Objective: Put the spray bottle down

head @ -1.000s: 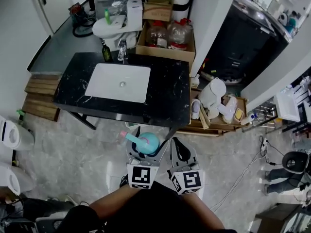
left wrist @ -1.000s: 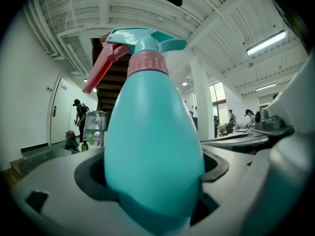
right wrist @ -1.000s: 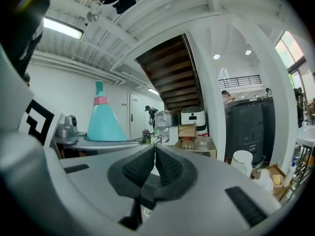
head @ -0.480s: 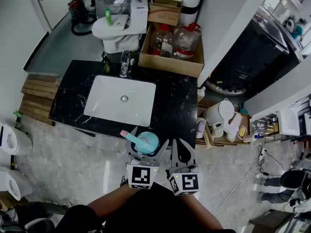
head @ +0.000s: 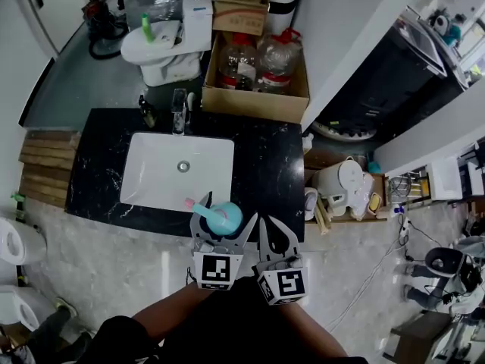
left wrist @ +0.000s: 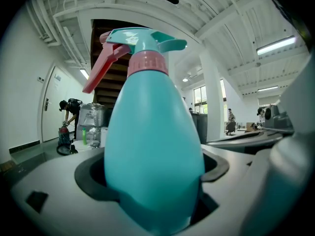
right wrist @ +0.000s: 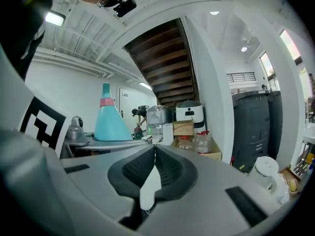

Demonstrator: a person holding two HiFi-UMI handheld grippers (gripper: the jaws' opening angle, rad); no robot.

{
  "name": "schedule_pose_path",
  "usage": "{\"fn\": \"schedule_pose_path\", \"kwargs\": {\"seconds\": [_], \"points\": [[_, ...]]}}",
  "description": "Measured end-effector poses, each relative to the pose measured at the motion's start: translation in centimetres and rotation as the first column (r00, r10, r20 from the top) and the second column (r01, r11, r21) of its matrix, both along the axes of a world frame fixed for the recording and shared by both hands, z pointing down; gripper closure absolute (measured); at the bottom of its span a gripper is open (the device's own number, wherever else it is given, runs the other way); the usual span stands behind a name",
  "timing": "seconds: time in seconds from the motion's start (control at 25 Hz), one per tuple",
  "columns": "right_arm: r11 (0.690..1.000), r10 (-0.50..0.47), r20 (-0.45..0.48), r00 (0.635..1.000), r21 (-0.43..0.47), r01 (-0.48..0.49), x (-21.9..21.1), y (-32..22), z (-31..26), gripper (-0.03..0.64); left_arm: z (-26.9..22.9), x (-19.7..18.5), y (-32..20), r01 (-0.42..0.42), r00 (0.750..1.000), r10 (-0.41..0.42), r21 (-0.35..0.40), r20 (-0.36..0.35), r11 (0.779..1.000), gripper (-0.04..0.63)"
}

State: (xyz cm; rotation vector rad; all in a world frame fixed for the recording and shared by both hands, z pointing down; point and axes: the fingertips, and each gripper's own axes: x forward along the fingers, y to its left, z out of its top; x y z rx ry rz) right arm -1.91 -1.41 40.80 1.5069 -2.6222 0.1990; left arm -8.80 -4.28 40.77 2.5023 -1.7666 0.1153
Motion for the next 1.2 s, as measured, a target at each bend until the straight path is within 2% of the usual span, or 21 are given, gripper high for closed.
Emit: {"fn": "schedule_pose_path", "kwargs": {"seconds": [0.28, 0.6, 1.2], "points": [[1.000, 0.010, 0.005, 1.000, -0.020, -0.010, -0.5, -1.8, 0.7, 0.601, 0.9, 0.1, -1.7, -0.021, 1.000, 0.020, -0.032, -0.017, 0.999, 0.147], [1.000, 0.030, 0.007, 1.000, -0.006, -0.029, -0.4, -4.8, 0.8, 0.601, 1.6, 0.2, -4.2, -0.015, 0.999, 0.016, -0.027, 0.036, 1.000, 0.147], [0.999, 0.045, 0.031, 0.999, 0.002, -0.045, 2.3, -9.8, 1.0, 0.601, 3.2, 2.0, -8.9, -0.019, 0.998, 0.022, -0.055, 0.064, 0.998, 0.147]]}}
